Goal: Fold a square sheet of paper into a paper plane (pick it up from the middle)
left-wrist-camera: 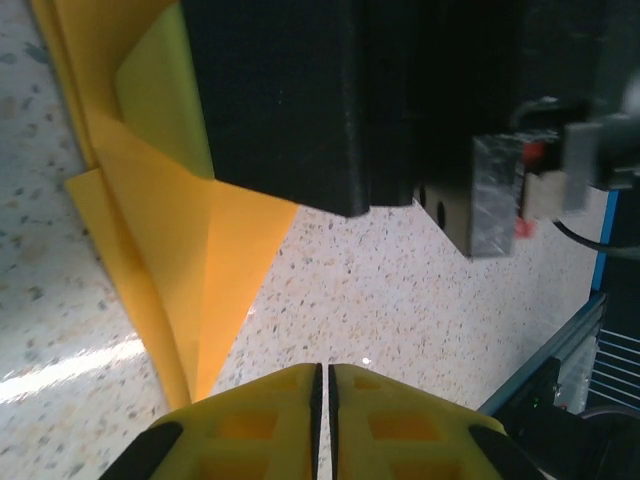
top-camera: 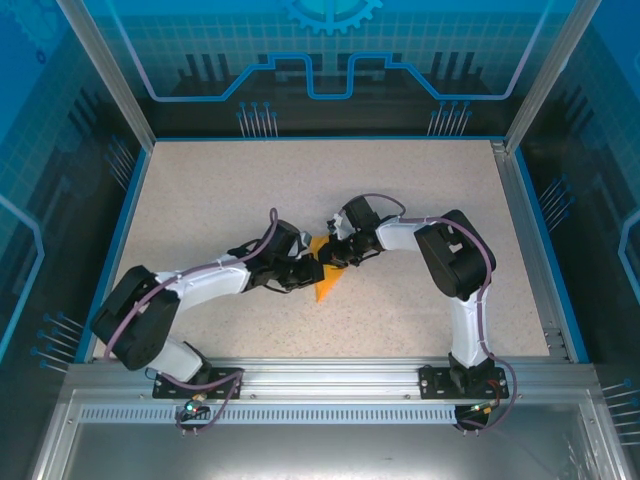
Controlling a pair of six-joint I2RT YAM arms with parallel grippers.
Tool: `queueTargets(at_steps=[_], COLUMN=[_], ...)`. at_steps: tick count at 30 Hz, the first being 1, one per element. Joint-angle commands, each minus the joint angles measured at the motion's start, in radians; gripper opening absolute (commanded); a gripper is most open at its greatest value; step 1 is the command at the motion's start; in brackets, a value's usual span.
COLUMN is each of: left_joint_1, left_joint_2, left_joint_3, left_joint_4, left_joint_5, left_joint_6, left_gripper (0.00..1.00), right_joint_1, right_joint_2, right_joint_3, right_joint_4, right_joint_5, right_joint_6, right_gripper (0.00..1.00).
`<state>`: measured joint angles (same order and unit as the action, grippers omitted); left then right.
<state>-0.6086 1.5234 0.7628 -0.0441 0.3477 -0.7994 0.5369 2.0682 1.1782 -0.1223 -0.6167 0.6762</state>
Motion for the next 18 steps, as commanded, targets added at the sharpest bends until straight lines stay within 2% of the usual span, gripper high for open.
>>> queueTargets(at_steps=[1, 13, 18], left_joint_1=[0.003, 0.006, 0.005], left_joint_2=[0.054, 0.197, 0.203], left_joint_3=[0.008, 0.016, -0.053], left_joint_4=[0.109, 0.135, 0.13], left_joint_5=[0.069, 0.055, 0.045], left_joint_6=[-0.045, -0.032, -0.034], left_gripper=[0.13, 0.12, 0.11], right_joint_1=[0.015, 0.013, 0.012], right_joint_2=[0.063, 0.063, 0.064], right_joint_3=[-0.054, -0.057, -0.058], right_joint_4=[-0.105, -0.099, -0.103], right_joint_5=[0.119, 0.114, 0.115], right_joint_6=[0.0, 0.005, 0.003], right_gripper=[0.11, 0.11, 0.11])
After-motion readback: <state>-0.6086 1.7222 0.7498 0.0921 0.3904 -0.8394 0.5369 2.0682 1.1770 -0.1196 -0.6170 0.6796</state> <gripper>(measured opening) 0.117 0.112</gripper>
